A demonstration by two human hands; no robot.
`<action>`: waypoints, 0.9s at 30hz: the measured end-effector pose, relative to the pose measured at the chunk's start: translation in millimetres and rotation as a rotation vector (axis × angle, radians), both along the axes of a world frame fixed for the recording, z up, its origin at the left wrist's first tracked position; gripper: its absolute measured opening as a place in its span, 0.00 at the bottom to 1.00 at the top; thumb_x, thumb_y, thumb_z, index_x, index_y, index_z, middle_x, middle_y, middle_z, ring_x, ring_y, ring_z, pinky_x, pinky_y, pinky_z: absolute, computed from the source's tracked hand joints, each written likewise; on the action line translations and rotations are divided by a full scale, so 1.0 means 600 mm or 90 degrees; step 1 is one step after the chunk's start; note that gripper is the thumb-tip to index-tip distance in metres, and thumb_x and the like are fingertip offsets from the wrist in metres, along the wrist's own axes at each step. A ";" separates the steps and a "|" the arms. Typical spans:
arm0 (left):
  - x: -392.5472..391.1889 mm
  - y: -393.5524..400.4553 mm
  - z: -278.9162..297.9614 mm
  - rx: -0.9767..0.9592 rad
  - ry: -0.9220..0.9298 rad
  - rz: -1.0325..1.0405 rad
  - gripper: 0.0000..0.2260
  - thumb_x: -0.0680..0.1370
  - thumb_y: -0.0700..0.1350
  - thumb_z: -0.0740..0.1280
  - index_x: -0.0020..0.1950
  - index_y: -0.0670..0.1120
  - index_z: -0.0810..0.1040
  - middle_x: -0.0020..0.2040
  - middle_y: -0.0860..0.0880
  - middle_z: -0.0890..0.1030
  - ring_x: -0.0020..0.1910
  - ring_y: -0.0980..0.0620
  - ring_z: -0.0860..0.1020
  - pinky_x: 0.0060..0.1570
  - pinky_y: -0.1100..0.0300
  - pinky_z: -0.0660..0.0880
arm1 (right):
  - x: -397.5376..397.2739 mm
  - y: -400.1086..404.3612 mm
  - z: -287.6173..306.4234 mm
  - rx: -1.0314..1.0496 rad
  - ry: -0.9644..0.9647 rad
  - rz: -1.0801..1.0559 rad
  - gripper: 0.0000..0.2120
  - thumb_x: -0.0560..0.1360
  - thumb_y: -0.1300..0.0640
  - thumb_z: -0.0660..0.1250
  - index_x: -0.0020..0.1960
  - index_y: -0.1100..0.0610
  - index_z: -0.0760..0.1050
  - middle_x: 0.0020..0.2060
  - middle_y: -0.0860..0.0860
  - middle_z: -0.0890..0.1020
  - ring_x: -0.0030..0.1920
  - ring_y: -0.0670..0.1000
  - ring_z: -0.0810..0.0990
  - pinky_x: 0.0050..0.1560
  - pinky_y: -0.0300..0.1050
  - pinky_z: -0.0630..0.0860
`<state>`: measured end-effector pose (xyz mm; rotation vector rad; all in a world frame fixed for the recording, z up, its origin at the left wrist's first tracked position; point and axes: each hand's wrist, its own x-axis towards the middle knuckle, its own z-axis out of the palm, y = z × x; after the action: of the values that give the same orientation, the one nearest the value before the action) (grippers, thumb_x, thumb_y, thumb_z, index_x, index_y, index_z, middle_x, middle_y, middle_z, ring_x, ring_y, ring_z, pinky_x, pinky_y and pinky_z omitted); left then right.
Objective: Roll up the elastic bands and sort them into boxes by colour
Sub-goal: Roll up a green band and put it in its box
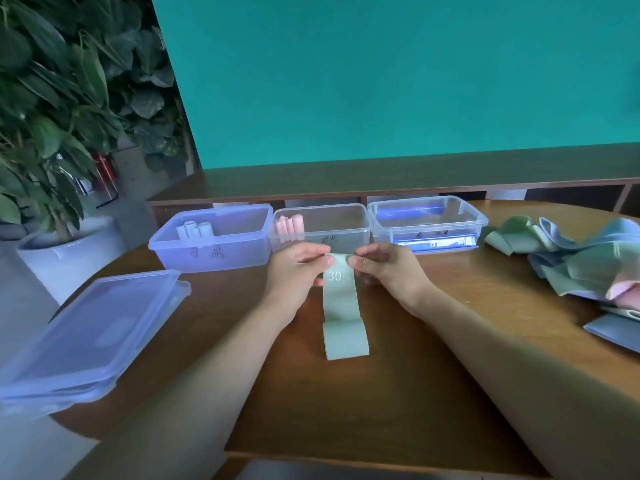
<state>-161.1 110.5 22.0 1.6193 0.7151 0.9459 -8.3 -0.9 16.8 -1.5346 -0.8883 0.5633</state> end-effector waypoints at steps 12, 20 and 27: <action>0.014 0.029 -0.026 0.076 0.026 0.091 0.13 0.75 0.42 0.75 0.59 0.48 0.83 0.53 0.54 0.85 0.53 0.56 0.82 0.51 0.59 0.81 | -0.028 -0.038 -0.014 -0.004 -0.155 0.005 0.11 0.78 0.42 0.69 0.49 0.49 0.82 0.38 0.47 0.85 0.35 0.41 0.79 0.45 0.38 0.76; -0.062 -0.055 -0.017 0.239 0.236 0.108 0.14 0.80 0.56 0.66 0.43 0.48 0.82 0.37 0.57 0.80 0.39 0.58 0.78 0.38 0.71 0.68 | -0.072 -0.098 -0.010 -0.011 -0.173 0.071 0.11 0.78 0.41 0.68 0.50 0.46 0.85 0.44 0.36 0.86 0.47 0.35 0.82 0.46 0.27 0.72; -0.121 -0.155 -0.021 0.301 0.228 0.033 0.19 0.82 0.58 0.61 0.49 0.46 0.85 0.46 0.54 0.85 0.48 0.57 0.81 0.50 0.59 0.76 | -0.090 -0.146 -0.017 0.009 -0.160 0.037 0.18 0.79 0.37 0.65 0.49 0.49 0.85 0.45 0.43 0.87 0.49 0.44 0.84 0.56 0.52 0.80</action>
<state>-233.9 17.8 9.5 2.2344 0.8187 0.9159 -62.4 -88.4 6.7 -1.5929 -1.1284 0.4092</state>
